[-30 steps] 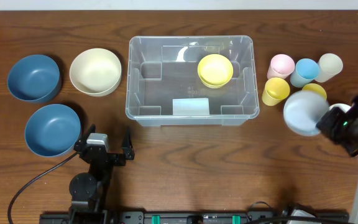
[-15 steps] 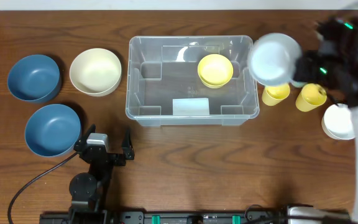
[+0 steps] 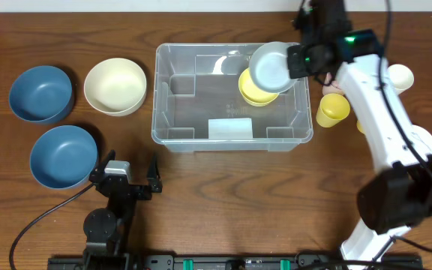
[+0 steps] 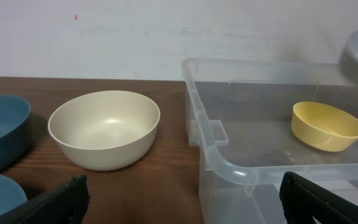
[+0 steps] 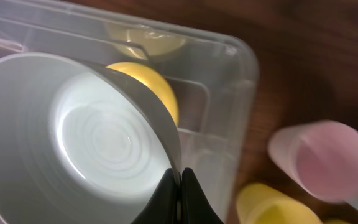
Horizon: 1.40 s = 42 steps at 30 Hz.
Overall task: Pack container
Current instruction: 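Carry the light-grey bowl and stack it into the yellow bowl, then release and move the right gripper to grasp the white bowl rim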
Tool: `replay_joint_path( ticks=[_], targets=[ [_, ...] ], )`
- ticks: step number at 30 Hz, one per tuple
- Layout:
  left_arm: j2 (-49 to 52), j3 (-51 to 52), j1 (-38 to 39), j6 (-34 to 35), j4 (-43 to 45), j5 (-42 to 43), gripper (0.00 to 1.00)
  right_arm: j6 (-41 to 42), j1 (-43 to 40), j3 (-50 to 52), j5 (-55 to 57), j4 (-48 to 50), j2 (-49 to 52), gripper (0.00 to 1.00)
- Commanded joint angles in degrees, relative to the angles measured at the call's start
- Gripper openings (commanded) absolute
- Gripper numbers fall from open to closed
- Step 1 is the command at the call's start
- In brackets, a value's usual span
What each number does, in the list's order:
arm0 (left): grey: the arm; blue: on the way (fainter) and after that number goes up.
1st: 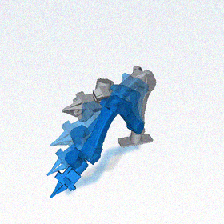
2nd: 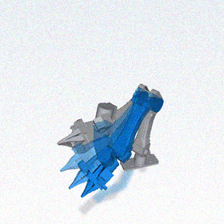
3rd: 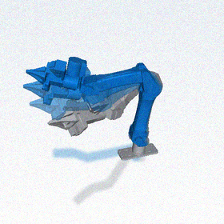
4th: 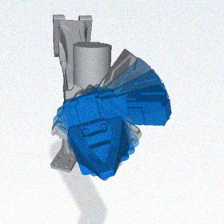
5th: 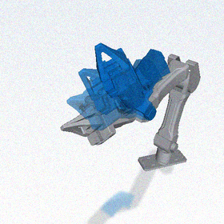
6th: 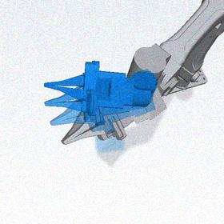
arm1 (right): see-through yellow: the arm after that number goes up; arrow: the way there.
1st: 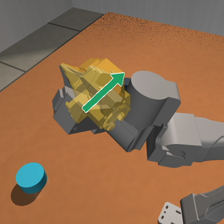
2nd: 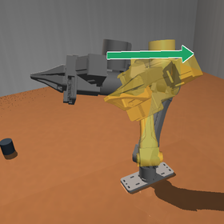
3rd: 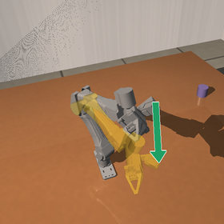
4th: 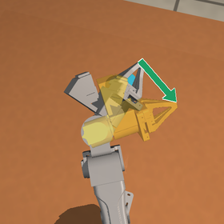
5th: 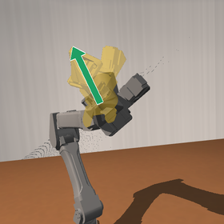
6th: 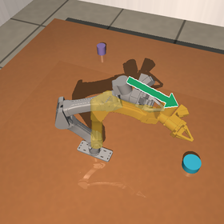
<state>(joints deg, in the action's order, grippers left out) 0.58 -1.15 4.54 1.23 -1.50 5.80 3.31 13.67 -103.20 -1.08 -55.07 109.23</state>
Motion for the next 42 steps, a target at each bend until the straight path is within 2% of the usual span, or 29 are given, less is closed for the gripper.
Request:
replay_joint_path(
  ticks=[1, 8, 15, 16, 18, 20, 24, 28, 31, 34, 40, 42],
  targets=[
    [-0.35, 0.92, -0.28, -0.79, -2.05, 0.85, 0.98, -0.81, 1.97, -1.22, 1.09, 1.33, 2.49, 0.01],
    [-0.35, 0.92, -0.28, -0.79, -2.03, 0.85, 0.98, 0.61, 2.89, -1.22, 1.31, 2.89, 8.15, 0.01],
    [-0.35, 0.92, -0.28, -0.79, -2.05, 0.85, 0.98, 1.36, 2.84, -1.20, 2.40, 2.86, 9.29, 0.01],
    [-0.35, 0.92, -0.28, -0.79, -2.03, 0.85, 0.98, 1.36, 2.84, -1.20, 2.38, 3.02, 9.29, 0.06],
    [-0.35, 0.92, -0.28, -0.79, -2.03, 0.85, 0.98, 1.33, 2.84, -1.20, 2.36, 3.19, 9.29, 0.22],
    [-0.35, 0.92, -0.28, -0.79, -2.03, 0.85, 0.98, 1.31, 2.84, -1.20, 2.36, 3.17, 9.29, 0.28],
    [-0.35, 0.92, -0.28, -0.79, -2.05, 0.85, 0.98, 1.22, 2.86, -1.22, 2.32, 2.56, 9.29, 0.27],
    [-0.35, 0.92, -0.28, -0.79, -2.05, 0.85, 0.98, 1.25, 2.91, -2.23, 1.22, 0.87, 9.29, 0.21],
    [-0.35, 0.92, -0.28, -0.79, -2.05, 0.85, 0.98, 1.99, 2.91, -7.26, 0.00, -4.87, 9.27, 0.21],
    [-0.35, 0.92, -0.28, -0.79, -2.03, 0.85, 0.98, 6.88, 2.64, -16.70, 0.63, -16.44, 9.27, 0.31],
    [-0.35, 0.92, -0.28, -0.79, -2.05, 0.85, 0.98, 8.07, -0.48, -36.96, 3.19, -38.84, 9.27, 0.31],
    [-0.35, 0.92, -0.28, -0.79, -2.05, 0.85, 0.98, 8.83, -2.73, -40.54, 3.58, -42.29, 9.27, 0.31]
  ],
)
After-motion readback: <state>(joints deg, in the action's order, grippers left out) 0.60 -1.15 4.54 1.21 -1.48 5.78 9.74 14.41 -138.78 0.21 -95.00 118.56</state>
